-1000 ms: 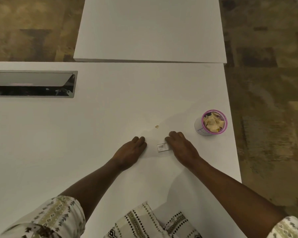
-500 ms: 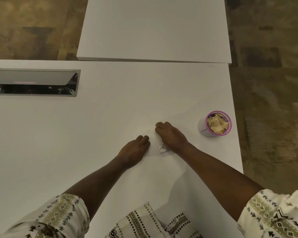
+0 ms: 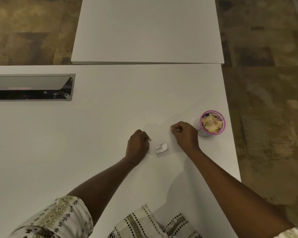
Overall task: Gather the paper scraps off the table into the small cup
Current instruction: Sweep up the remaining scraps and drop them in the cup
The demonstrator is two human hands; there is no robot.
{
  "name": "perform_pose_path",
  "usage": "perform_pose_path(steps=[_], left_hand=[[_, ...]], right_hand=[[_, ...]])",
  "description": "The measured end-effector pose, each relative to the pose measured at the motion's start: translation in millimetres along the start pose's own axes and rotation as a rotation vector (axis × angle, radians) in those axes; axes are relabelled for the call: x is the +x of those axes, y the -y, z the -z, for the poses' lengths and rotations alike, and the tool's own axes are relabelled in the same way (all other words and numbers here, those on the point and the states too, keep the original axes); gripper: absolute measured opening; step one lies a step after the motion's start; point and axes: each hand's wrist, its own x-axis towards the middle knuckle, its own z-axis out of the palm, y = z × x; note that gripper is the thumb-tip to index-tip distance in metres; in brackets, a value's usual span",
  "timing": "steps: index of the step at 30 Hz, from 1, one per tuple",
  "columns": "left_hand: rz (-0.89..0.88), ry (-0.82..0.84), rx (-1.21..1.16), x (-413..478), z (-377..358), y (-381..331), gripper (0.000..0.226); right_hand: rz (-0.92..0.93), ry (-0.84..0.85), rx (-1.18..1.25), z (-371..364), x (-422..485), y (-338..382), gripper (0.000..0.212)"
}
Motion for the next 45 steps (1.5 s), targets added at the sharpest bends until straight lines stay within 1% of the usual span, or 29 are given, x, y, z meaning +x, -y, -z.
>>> perform_pose_path(steps=[3, 6, 9, 11, 13, 16, 19, 21, 22, 25, 28, 29, 30, 32, 33, 34, 36, 38, 40, 41, 45], left_hand=[[0.029, -0.043, -0.104, 5.4, -4.2, -27.1, 0.025], [-0.053, -0.053, -0.198, 10.3, -11.8, -71.2, 0.025], [-0.169, -0.032, -0.237, 14.8, -23.0, -124.1, 0.021], [-0.235, 0.0, -0.267, 18.1, -31.3, -158.0, 0.018], [-0.288, 0.03, -0.275, 21.3, -38.5, -184.4, 0.018], [-0.344, 0.08, -0.207, 24.5, -46.4, -206.1, 0.025], [-0.397, 0.128, -0.136, 20.3, -47.2, -207.2, 0.034], [-0.427, 0.131, -0.132, 16.3, -43.9, -200.9, 0.04], [-0.444, 0.115, -0.133, 14.9, -41.9, -195.4, 0.04], [-0.456, 0.054, -0.119, 13.4, -33.3, -167.2, 0.036], [-0.4, 0.04, -0.066, 11.4, -20.5, -118.8, 0.032], [-0.37, 0.036, -0.031, 10.1, -14.8, -98.7, 0.03], [-0.332, 0.029, 0.007, 8.5, -8.9, -78.0, 0.028], [-0.244, -0.005, 0.074, 3.8, 3.6, -35.9, 0.028], [-0.198, -0.028, 0.102, 0.4, 9.2, -16.3, 0.027], [-0.151, -0.046, 0.126, -3.3, 14.6, 1.8, 0.026], [-0.079, -0.056, 0.167, -11.9, 22.3, 30.7, 0.023], [-0.072, -0.031, 0.205, -18.8, 24.2, 46.8, 0.021], [-0.095, 0.0, 0.239, -23.2, 23.2, 51.1, 0.023], [-0.111, 0.015, 0.249, -24.4, 22.0, 49.9, 0.024], [-0.171, 0.054, 0.272, -24.5, 16.7, 38.8, 0.024]], right_hand=[[-0.06, -0.041, 0.184, 22.8, -8.4, 2.3, 0.006], [-0.059, -0.158, 0.265, 55.5, -14.3, 2.5, 0.006], [-0.072, -0.298, 0.196, 90.0, -15.0, -2.0, 0.006], [-0.109, -0.345, 0.167, 107.9, -12.0, -7.2, 0.009], [-0.122, -0.341, 0.14, 119.3, -7.0, -11.9, 0.008], [-0.111, -0.305, 0.072, 129.5, -2.2, -17.1, 0.015], [-0.1, -0.259, 0.01, 131.8, -1.1, -18.0, 0.022], [-0.09, -0.268, -0.03, 131.5, -3.4, -14.9, 0.024], [-0.072, -0.285, -0.048, 130.7, -5.7, -12.6, 0.025], [0.066, -0.377, -0.141, 127.1, -16.7, -5.7, 0.029], [0.222, -0.447, -0.195, 114.7, -31.4, 3.6, 0.026], [0.271, -0.429, -0.178, 105.8, -36.9, 6.3, 0.023], [0.309, -0.369, -0.133, 94.8, -42.7, 8.2, 0.02], [0.324, -0.173, -0.05, 68.8, -55.4, 8.9, 0.018], [0.311, -0.077, -0.063, 54.9, -61.0, 6.5, 0.02], [0.291, 0.014, -0.126, 40.4, -65.6, 2.6, 0.024], [0.267, 0.171, -0.331, 12.6, -72.7, -6.5, 0.039], [0.266, 0.271, -0.497, -7.8, -76.9, -15.7, 0.052], [0.274, 0.307, -0.585, -20.9, -78.1, -22.7, 0.058], [0.284, 0.298, -0.607, -24.6, -77.9, -25.0, 0.056], [0.318, 0.203, -0.692, -26.4, -72.6, -24.9, 0.029]])
